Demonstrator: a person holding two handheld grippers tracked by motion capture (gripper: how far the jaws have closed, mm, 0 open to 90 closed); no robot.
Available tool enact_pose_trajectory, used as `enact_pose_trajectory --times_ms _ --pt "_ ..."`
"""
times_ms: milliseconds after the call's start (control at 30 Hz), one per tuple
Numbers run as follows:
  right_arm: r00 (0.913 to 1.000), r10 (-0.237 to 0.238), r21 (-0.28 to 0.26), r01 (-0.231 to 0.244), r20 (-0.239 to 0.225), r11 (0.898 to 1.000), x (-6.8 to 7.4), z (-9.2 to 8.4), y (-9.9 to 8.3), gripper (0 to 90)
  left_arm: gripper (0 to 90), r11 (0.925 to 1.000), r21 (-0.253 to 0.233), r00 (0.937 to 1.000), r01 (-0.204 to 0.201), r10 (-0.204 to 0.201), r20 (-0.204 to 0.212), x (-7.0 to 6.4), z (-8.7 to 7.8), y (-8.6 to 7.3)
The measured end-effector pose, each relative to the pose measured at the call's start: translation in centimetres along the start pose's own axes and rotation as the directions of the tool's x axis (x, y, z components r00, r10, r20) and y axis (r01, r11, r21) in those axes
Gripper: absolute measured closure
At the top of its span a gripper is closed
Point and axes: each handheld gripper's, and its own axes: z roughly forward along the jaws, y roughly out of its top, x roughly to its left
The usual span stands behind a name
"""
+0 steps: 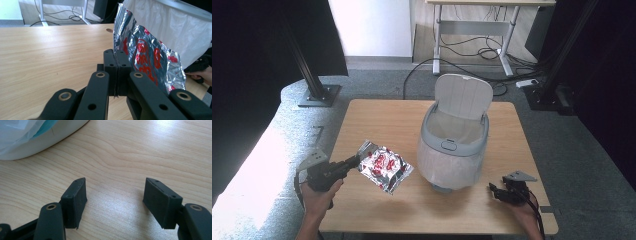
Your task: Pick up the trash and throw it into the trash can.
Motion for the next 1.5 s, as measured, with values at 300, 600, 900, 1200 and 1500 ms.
enact_pose_trajectory --times_ms 300,600,900,1200,1500 --pt "1.0 0.002 0.001 -0.002 0.001 1.0 0.0 0.0 0.0 34.2 89.6 0.9999 0.01 0.9998 -0.013 0.013 0.014 -0.3 0.2 0.9" --pt "1.0 0.003 0.001 -0.003 0.001 1.0 0.0 0.0 0.0 34.2 89.5 0.999 0.028 0.9991 -0.034 0.033 0.025 -0.8 0.7 1.9" --pt "1.0 0.003 0.001 -0.003 0.002 1.0 0.0 0.0 0.0 34.1 89.5 0.9996 0.016 0.9973 -0.022 0.021 0.07 -1.0 0.4 3.7" --pt "1.0 0.004 0.002 -0.004 0.003 1.0 0.0 0.0 0.0 34.1 89.5 0.9987 0.004 0.996 -0.051 0.05 0.074 -1.6 0.1 5.8" --pt "1.0 0.004 0.001 -0.004 0.003 1.0 0.0 0.0 0.0 34.0 89.5 0.9978 -0.002 0.9935 -0.067 0.067 0.092 -2.4 0.6 7.3"
